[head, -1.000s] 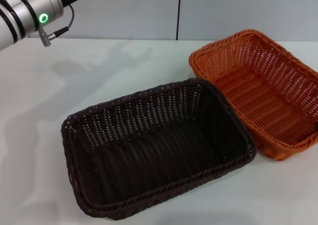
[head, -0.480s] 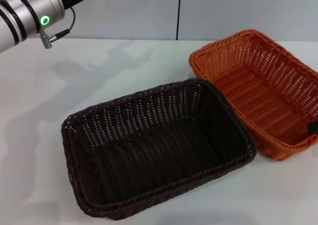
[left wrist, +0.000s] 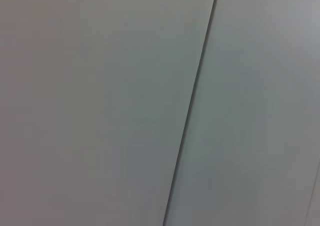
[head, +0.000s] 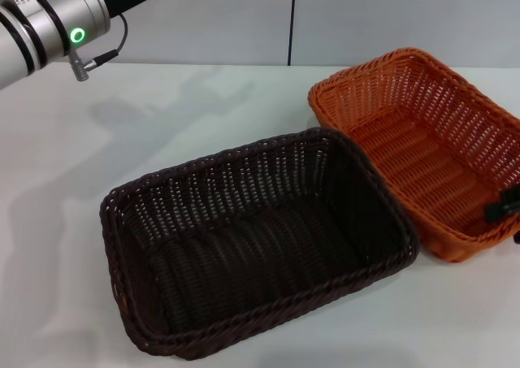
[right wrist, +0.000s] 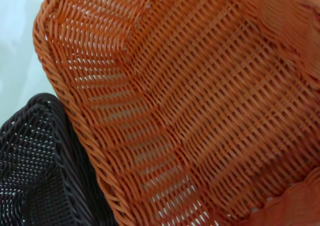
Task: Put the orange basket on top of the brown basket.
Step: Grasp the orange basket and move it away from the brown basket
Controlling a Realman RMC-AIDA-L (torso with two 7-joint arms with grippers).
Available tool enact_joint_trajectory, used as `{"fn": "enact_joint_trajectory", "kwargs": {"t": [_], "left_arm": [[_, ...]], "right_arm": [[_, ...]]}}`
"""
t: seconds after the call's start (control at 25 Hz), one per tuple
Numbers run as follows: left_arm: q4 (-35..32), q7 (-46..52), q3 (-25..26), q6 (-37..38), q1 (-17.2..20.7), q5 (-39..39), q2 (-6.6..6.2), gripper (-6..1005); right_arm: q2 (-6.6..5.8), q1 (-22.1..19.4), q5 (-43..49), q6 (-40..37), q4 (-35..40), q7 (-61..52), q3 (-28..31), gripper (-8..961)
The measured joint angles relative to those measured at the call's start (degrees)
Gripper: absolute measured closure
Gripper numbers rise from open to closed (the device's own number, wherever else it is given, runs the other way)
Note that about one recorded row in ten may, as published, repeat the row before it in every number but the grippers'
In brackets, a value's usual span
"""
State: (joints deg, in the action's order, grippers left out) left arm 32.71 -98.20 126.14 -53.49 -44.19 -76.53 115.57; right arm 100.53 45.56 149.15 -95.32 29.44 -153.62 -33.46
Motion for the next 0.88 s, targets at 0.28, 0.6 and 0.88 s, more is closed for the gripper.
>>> {"fn": "enact_joint_trajectory", "kwargs": {"t": [0.28,0.6,0.88], "left_arm": [[0.03,0.03,-0.02,-0.03,0.4,0.42,0.13,170],[0.1,0.03,0.08,0.08,0.06,0.41,0.26,170],[0.04,0.03,-0.04,0.4,-0.5,0.07,0.23,170]], "right_arm": [[0.72,-1.12,0.16,0.13,1.37,1.44,-0.01,409],[1.31,-2.71,0.29,0.27,4.84,2.07,-0.05,453],[1.5,-4.17,0.29,1.88,5.94,2.54,0.0,507]]}}
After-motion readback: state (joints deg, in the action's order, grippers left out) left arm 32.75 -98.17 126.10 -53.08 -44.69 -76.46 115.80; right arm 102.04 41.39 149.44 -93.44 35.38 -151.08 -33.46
